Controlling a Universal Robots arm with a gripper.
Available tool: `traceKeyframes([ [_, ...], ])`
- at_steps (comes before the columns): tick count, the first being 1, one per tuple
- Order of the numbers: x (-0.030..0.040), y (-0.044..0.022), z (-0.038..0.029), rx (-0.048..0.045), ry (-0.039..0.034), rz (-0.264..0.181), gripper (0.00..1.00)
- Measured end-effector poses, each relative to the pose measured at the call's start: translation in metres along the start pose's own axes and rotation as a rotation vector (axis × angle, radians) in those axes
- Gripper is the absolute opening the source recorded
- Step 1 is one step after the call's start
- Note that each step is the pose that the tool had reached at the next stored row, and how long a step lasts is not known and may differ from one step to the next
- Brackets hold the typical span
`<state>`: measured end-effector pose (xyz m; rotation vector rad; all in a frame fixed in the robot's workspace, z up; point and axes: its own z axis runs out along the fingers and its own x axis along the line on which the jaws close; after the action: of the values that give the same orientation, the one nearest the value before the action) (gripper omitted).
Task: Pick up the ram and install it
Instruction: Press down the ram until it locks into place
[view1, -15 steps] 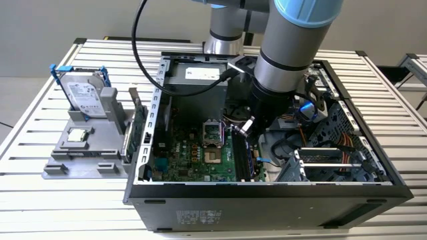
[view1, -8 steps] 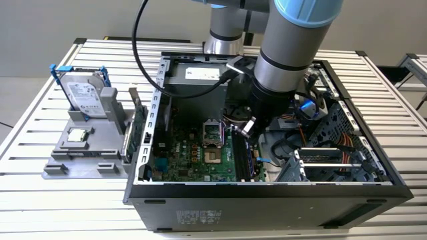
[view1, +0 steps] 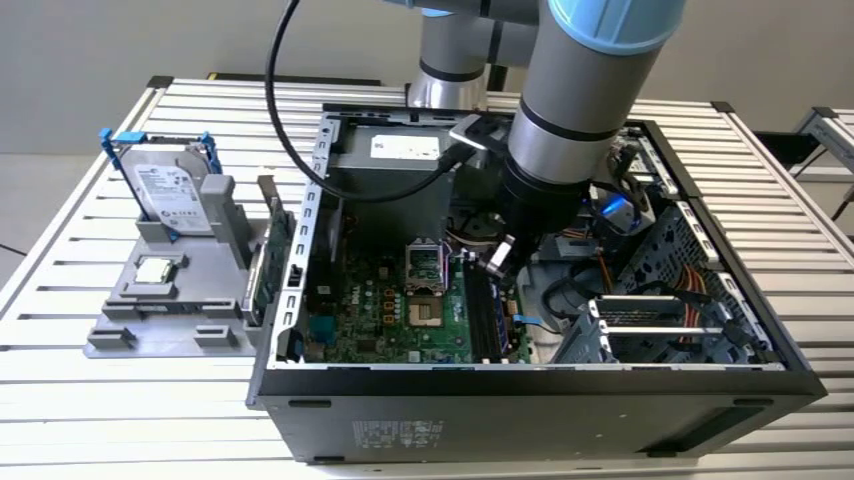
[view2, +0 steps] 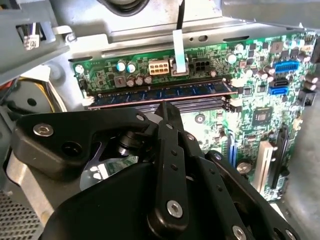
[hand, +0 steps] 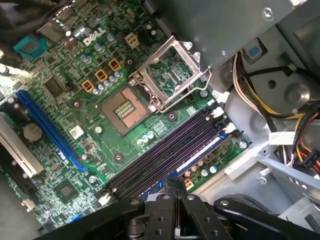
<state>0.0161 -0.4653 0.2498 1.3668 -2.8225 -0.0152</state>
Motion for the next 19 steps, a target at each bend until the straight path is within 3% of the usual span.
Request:
traceKeyframes([
  [19,-0.0004,0.0002,0.0,0.0002,0.0026,-0.229,0.0],
])
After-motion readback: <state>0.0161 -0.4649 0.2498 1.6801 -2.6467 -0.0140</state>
